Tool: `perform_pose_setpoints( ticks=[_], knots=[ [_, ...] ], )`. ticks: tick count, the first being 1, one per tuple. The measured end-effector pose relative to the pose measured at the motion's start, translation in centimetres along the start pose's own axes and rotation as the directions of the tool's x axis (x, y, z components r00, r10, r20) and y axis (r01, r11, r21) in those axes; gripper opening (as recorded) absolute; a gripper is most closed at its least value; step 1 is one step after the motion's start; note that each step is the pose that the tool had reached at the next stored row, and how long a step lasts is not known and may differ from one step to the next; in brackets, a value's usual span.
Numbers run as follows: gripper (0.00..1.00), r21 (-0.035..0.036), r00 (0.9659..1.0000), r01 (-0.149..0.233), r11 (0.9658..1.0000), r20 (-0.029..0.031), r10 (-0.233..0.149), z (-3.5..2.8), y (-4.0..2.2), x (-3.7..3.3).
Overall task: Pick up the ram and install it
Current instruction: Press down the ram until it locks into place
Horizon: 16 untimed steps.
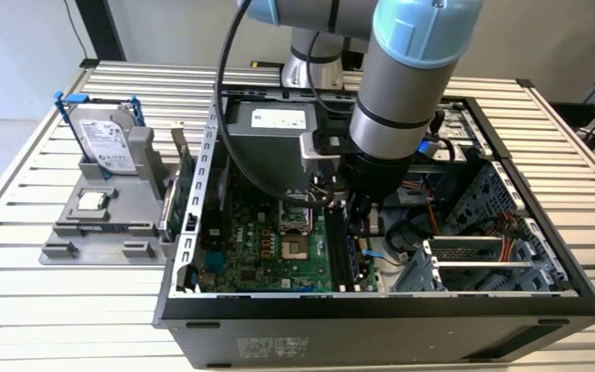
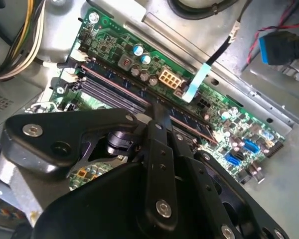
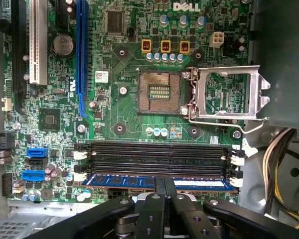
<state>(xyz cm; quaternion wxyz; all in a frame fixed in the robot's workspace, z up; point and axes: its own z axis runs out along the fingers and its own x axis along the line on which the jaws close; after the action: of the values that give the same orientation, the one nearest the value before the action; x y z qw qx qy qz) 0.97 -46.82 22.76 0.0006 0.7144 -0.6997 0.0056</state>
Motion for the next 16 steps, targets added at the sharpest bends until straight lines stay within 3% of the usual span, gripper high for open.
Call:
perform_pose_setpoints(
  ticks=[6, 8, 9, 10, 16],
  knots=[
    [0.0, 0.001, 0.9995, 0.032, 0.9995, -0.0019, -0.032, 1.02, 0.04, -0.15],
    [0.0, 0.0003, 0.9993, 0.038, 0.9993, -0.0038, -0.038, 1.04, 0.04, -0.17],
    [0.0, 0.0005, 0.9993, 0.038, 0.9993, -0.0035, -0.038, 0.79, 0.03, -0.2],
    [0.0, 0.0022, 0.9993, 0.038, 0.9993, 0.0023, -0.038, 0.56, 0.02, -0.23],
    [0.0, 0.0019, 0.9993, 0.038, 0.9993, 0.0006, -0.038, -2.2, 0.01, -0.17]
  ],
)
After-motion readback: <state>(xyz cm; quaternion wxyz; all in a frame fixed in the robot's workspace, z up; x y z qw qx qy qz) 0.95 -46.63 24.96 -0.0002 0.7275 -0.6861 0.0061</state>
